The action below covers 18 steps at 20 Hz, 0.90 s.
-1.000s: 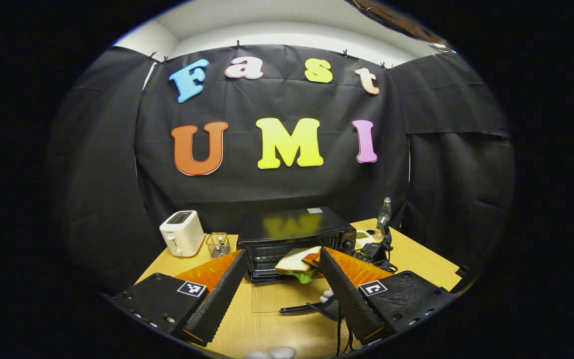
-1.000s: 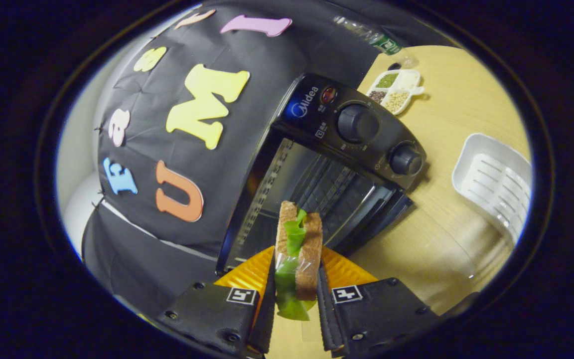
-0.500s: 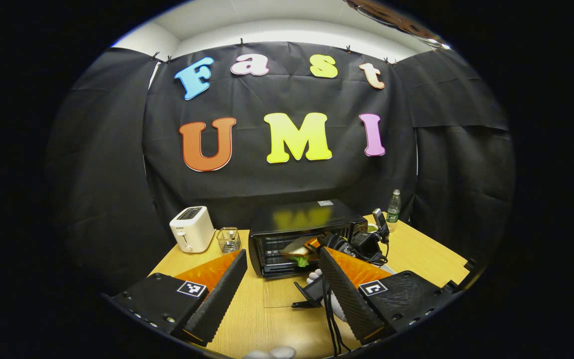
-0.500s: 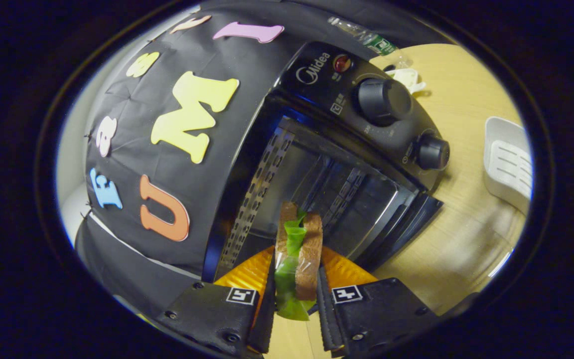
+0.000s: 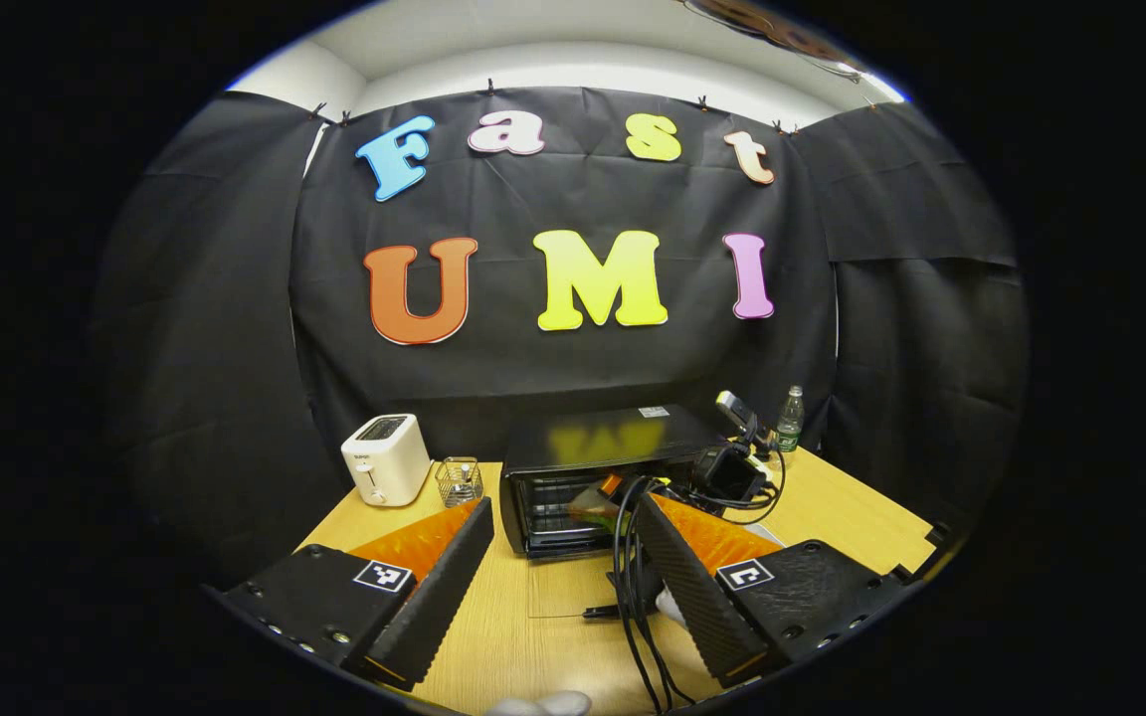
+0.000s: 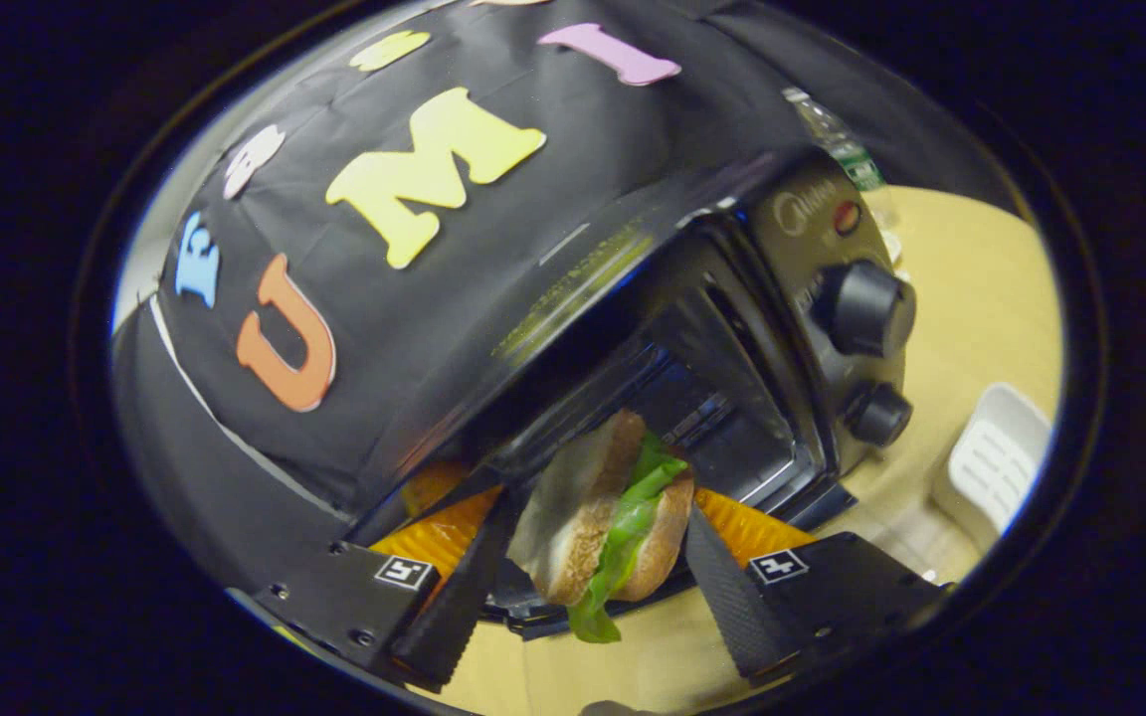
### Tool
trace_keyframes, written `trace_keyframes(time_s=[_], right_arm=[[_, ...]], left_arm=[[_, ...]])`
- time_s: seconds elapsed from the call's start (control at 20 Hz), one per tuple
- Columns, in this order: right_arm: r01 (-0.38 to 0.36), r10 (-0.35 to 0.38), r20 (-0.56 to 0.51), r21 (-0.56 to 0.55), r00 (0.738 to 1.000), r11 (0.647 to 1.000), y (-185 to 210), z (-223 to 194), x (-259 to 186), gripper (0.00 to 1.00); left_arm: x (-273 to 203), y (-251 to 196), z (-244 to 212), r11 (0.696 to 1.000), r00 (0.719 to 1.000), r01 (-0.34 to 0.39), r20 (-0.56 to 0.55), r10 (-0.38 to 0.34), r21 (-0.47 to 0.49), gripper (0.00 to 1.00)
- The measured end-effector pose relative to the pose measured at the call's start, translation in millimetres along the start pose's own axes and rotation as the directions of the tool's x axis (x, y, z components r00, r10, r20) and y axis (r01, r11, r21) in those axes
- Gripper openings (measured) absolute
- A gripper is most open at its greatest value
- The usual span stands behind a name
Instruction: Open the electric oven with the left hand, put the food in, and close the electric oven.
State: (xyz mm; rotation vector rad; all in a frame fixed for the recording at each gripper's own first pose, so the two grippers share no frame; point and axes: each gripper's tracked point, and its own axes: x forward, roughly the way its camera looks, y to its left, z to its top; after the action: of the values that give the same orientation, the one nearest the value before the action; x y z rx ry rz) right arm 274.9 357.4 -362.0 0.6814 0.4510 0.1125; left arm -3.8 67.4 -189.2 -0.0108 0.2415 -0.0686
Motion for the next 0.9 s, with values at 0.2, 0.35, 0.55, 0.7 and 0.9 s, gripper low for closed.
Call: trace_keyframes(time_s=[0.2,0.35,0.55,0.7,0.9], right_arm=[[0.081,-0.074,0.041,-0.226,0.996,0.971,-10,13,-5,0.88],[0.079,-0.065,0.065,-0.248,0.996,0.966,-15,24,-7,0.89],[0.045,-0.037,0.036,-0.246,0.999,0.968,-10,26,-21,0.89],[0.015,-0.006,0.029,-0.281,1.000,0.960,-6,30,-47,0.89],[0.002,0.022,0.068,-0.336,0.997,0.942,-13,57,-100,0.89]], left_arm=[[3,-1,-1,1.000,1.000,0.000,-0.002,0.000,-0.012,0.96],[4,-1,2,1.000,1.000,-0.001,0.009,0.001,-0.017,0.96],[8,0,0,1.000,1.000,-0.011,0.011,0.011,-0.015,0.96],[11,2,1,0.999,0.999,-0.027,0.019,0.028,-0.021,0.95],[18,5,-10,0.998,0.999,-0.051,0.008,0.051,-0.028,0.95]])
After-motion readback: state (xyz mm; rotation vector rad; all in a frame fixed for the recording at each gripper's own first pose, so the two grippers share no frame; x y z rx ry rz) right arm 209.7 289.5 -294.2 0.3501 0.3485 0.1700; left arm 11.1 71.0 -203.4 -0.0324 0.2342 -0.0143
